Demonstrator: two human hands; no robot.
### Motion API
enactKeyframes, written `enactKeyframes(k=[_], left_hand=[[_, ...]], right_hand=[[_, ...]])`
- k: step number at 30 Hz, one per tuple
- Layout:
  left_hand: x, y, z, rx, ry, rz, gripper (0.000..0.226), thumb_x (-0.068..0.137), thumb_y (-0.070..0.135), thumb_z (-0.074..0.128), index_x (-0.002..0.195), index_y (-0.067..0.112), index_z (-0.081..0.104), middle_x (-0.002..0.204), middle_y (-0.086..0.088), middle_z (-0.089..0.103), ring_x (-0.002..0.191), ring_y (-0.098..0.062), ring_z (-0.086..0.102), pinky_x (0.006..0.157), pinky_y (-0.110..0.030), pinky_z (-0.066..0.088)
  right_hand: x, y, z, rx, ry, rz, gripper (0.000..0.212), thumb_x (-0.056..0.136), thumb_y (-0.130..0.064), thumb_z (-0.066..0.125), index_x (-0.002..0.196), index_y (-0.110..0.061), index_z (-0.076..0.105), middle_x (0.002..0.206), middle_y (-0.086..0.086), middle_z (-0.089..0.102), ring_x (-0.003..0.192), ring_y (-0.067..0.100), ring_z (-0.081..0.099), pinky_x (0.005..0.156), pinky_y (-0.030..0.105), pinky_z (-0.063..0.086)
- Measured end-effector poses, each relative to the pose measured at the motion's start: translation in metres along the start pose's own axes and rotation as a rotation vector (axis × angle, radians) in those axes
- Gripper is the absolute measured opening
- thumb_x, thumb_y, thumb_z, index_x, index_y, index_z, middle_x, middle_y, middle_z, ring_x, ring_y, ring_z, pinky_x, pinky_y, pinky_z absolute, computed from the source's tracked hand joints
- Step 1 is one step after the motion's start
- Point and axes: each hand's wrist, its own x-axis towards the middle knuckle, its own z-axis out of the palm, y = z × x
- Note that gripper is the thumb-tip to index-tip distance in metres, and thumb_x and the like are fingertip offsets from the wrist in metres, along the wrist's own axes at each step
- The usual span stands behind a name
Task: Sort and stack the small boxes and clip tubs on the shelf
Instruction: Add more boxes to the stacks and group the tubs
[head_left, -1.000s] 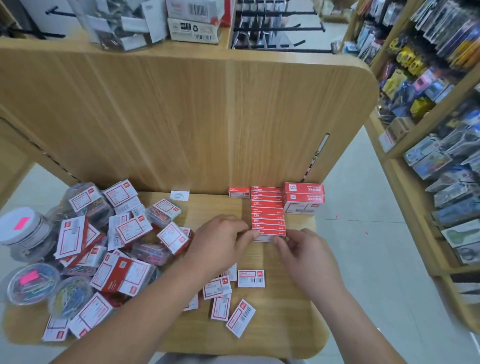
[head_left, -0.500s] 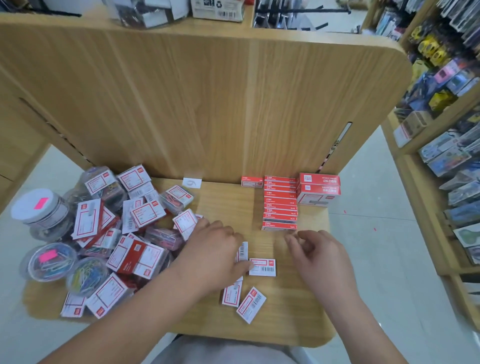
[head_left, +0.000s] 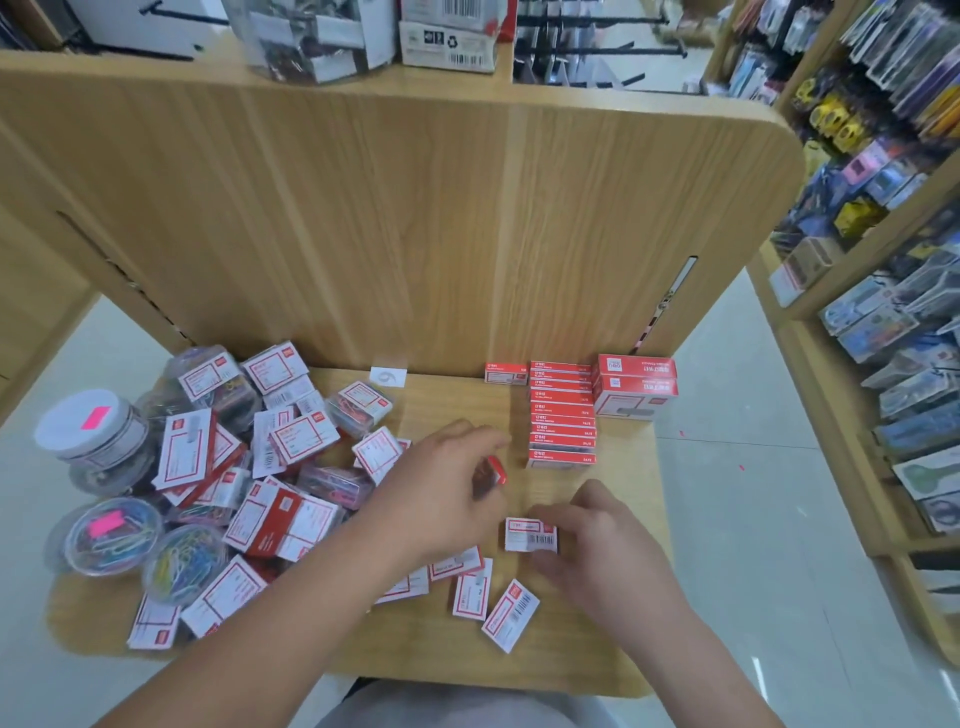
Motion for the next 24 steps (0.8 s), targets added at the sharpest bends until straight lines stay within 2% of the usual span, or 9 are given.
enactKeyframes(k=[3, 5, 7, 10, 14, 17, 19, 22, 24], left_hand=[[-0.005, -0.006, -0.008, -0.355, -0.026, -0.061, 0.031, 0.092, 0.012, 0.069, 0.113, 0.034, 0.073, 0.104, 0.013, 0.057, 0.079, -0.018, 0.069, 0.073, -0.031, 0.056], [-0.007, -0.006, -0.013, -0.432, -0.014, -0.1, 0.024, 0.092, 0.006, 0.071, 0.102, 0.028, 0.075, 0.103, 0.014, 0.06, 0.08, -0.023, 0.069, 0.076, -0.035, 0.058], [-0.009, -0.005, -0.016, -0.494, 0.039, -0.116, 0.017, 0.089, 0.007, 0.075, 0.09, 0.023, 0.075, 0.099, 0.007, 0.064, 0.081, -0.026, 0.068, 0.081, -0.042, 0.059], [-0.012, -0.002, -0.02, -0.607, 0.067, -0.187, 0.025, 0.089, 0.005, 0.076, 0.094, 0.029, 0.073, 0.092, -0.004, 0.074, 0.076, -0.022, 0.069, 0.082, -0.049, 0.057], [-0.01, 0.001, -0.024, -0.695, 0.103, -0.229, 0.042, 0.087, 0.003, 0.078, 0.118, 0.031, 0.07, 0.106, 0.013, 0.074, 0.086, -0.012, 0.072, 0.084, -0.034, 0.059], [-0.009, 0.001, -0.026, -0.702, 0.122, -0.248, 0.048, 0.087, 0.004, 0.078, 0.125, 0.032, 0.069, 0.103, 0.013, 0.073, 0.094, -0.012, 0.073, 0.085, -0.026, 0.059], [-0.007, 0.0, -0.027, -0.674, 0.102, -0.251, 0.045, 0.09, 0.005, 0.075, 0.127, 0.03, 0.069, 0.11, 0.012, 0.075, 0.102, -0.006, 0.072, 0.091, -0.024, 0.057], [-0.005, 0.004, -0.029, -0.65, 0.072, -0.21, 0.032, 0.094, 0.003, 0.069, 0.115, 0.026, 0.075, 0.109, 0.01, 0.076, 0.101, -0.002, 0.07, 0.092, -0.02, 0.054], [0.0, 0.008, -0.029, -0.584, 0.105, -0.195, 0.017, 0.093, 0.01, 0.072, 0.101, 0.025, 0.076, 0.096, 0.006, 0.074, 0.082, -0.003, 0.068, 0.078, -0.015, 0.051]], right_hand=[[-0.003, 0.008, -0.001, 0.121, 0.063, 0.033, 0.023, 0.078, -0.043, 0.079, 0.098, -0.034, 0.073, 0.093, -0.012, 0.052, 0.078, 0.009, 0.061, 0.066, 0.036, 0.053], [-0.002, 0.008, -0.009, 0.25, 0.096, 0.072, 0.02, 0.078, -0.035, 0.081, 0.09, -0.034, 0.066, 0.088, -0.013, 0.061, 0.067, 0.006, 0.059, 0.061, 0.029, 0.048], [-0.001, 0.003, -0.019, 0.413, 0.129, 0.08, 0.028, 0.08, -0.024, 0.082, 0.087, -0.037, 0.058, 0.081, -0.014, 0.068, 0.057, 0.005, 0.055, 0.056, 0.025, 0.043], [-0.001, -0.01, -0.031, 0.606, 0.176, 0.054, 0.033, 0.082, -0.012, 0.081, 0.089, -0.034, 0.058, 0.083, -0.012, 0.073, 0.054, 0.007, 0.054, 0.056, 0.032, 0.05], [0.002, -0.02, -0.041, 0.73, 0.218, 0.045, 0.032, 0.085, -0.01, 0.079, 0.095, -0.036, 0.062, 0.082, -0.008, 0.074, 0.066, 0.029, 0.063, 0.067, 0.051, 0.058], [0.006, -0.024, -0.046, 0.814, 0.247, 0.055, 0.03, 0.086, -0.007, 0.078, 0.097, -0.031, 0.064, 0.081, -0.005, 0.075, 0.07, 0.032, 0.066, 0.07, 0.055, 0.058], [0.008, -0.027, -0.052, 0.835, 0.258, 0.052, 0.028, 0.085, -0.007, 0.078, 0.097, -0.028, 0.064, 0.081, -0.004, 0.075, 0.072, 0.032, 0.066, 0.071, 0.054, 0.058], [0.013, -0.029, -0.059, 0.815, 0.266, 0.034, 0.025, 0.087, -0.007, 0.076, 0.096, -0.027, 0.064, 0.08, -0.006, 0.074, 0.071, 0.024, 0.066, 0.071, 0.048, 0.059], [0.018, -0.028, -0.063, 0.794, 0.271, 0.027, 0.02, 0.09, -0.01, 0.073, 0.098, -0.026, 0.064, 0.077, -0.004, 0.072, 0.071, 0.023, 0.067, 0.069, 0.044, 0.059]])
